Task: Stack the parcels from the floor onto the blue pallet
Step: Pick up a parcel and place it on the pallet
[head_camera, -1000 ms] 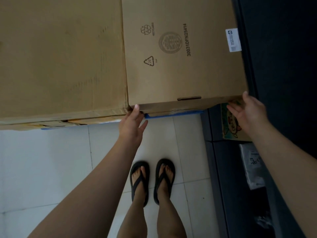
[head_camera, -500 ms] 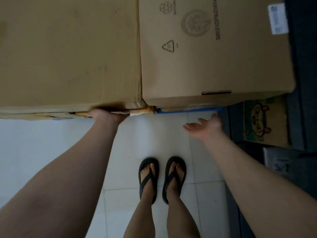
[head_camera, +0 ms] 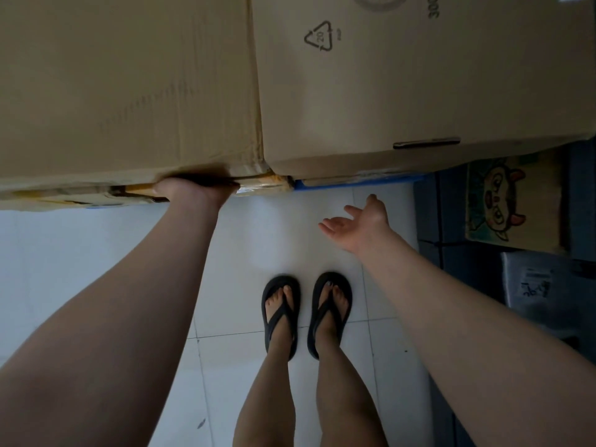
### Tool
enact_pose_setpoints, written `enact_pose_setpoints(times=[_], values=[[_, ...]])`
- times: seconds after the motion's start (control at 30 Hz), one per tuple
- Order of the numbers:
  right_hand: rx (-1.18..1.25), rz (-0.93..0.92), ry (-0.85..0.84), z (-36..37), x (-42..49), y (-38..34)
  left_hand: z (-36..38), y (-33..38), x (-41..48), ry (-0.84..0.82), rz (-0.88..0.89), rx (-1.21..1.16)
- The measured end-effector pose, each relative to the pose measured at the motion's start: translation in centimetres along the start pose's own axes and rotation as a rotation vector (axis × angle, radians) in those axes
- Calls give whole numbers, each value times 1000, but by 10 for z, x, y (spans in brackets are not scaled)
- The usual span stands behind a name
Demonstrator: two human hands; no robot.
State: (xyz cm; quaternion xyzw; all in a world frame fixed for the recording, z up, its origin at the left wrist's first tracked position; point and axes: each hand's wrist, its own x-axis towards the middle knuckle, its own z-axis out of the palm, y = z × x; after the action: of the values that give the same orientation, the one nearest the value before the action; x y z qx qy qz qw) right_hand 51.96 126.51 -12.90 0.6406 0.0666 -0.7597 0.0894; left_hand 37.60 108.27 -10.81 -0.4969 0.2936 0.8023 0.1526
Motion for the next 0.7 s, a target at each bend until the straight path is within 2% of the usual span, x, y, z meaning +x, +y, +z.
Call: enact_pose_setpoints(times=[0.23,0.63,0.7], values=[[-14,-47,-75,9,0,2,-2,2,-3,7,-1,31],[-49,-29,-50,14,1,17,-11,11,1,43,-58,-12],[-70,-28,-36,15,-2,20,-19,16,-2,125,-71,-22]])
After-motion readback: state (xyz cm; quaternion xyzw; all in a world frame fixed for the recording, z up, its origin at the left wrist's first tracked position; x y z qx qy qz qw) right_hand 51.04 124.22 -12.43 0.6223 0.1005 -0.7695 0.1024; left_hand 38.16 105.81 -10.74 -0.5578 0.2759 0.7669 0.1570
